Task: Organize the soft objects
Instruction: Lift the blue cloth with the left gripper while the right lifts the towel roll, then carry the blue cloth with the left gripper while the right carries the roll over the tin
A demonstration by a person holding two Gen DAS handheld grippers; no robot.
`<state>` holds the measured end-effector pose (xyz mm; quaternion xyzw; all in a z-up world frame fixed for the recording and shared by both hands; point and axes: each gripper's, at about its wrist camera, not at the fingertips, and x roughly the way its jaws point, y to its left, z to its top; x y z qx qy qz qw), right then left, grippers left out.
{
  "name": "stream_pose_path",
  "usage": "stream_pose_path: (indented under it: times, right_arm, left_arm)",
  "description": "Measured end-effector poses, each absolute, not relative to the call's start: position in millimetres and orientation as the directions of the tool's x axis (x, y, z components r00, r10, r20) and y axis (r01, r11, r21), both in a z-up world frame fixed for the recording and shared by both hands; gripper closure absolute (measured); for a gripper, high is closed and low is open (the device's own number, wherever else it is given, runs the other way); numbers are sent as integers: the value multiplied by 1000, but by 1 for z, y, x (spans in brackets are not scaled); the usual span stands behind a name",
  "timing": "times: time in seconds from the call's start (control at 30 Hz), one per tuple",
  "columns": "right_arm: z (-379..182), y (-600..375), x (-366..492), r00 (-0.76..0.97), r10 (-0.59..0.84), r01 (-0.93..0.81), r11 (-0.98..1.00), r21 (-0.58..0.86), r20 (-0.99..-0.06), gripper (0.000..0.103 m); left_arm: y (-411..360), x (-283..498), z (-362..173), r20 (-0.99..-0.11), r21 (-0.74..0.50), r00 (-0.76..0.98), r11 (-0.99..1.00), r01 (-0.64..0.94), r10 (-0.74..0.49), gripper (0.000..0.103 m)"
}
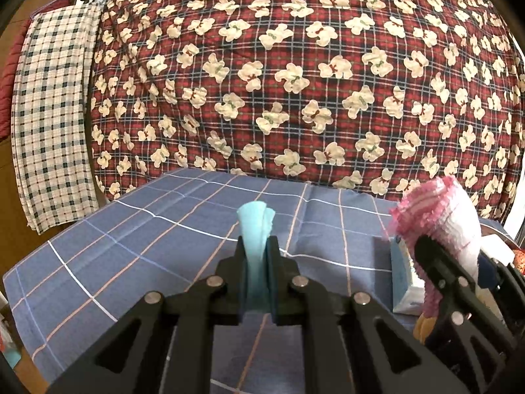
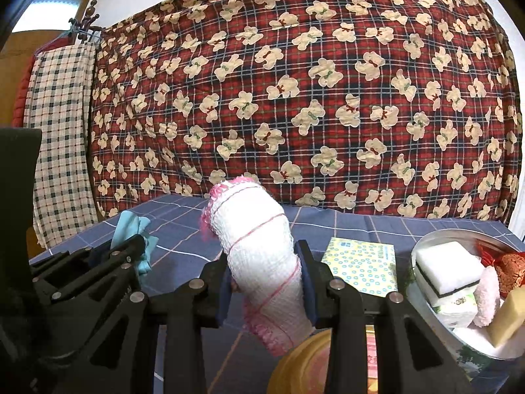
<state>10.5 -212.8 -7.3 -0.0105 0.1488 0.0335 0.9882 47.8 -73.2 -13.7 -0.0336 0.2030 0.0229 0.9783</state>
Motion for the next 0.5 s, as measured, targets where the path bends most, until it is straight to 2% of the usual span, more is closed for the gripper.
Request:
stream_pose_path:
  times: [0.5]
  right_arm:
    - [-6, -229, 2, 959, 32, -37, 999, -10, -282, 65]
  left_arm:
    - [-85, 45, -13, -393, -48, 919, 998, -43, 21, 94]
